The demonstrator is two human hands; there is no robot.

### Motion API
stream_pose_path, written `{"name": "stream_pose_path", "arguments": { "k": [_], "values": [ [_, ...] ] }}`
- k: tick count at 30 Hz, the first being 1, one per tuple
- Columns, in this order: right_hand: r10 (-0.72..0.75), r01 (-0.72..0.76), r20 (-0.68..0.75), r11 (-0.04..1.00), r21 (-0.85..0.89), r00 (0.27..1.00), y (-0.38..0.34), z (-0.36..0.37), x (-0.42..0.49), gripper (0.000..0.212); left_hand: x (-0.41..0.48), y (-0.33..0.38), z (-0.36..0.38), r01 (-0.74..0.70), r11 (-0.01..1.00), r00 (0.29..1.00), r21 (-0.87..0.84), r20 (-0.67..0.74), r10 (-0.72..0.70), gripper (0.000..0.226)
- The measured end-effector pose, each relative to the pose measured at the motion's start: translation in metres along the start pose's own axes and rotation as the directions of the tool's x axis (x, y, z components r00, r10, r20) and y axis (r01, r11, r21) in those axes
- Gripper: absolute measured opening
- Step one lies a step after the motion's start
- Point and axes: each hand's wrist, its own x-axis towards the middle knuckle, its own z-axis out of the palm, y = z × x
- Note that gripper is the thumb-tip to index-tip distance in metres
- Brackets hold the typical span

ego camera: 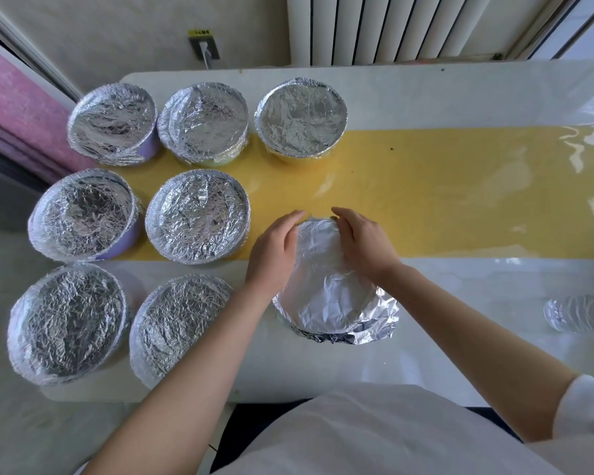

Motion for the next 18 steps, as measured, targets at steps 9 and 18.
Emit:
{"name": "stream_pose_path", "arguments": {
  "k": [9,18],
  "values": [
    [-0.011,0.012,0.064,1.0,-0.007,0.998,0.0001,0.005,0.008,0.026,0.0082,0.002,0.0052,0.076,0.997,0.997,-0.026,-0.009,-0.076,0.024],
    [-0.051,0.054,0.051,0.996,-0.067,0.997,-0.0036,0.0044,0.0058,0.025,0.0022,0.0032,0.0055,0.071,0.997,0.995,0.005,-0.068,-0.071,0.022]
  ]
}}
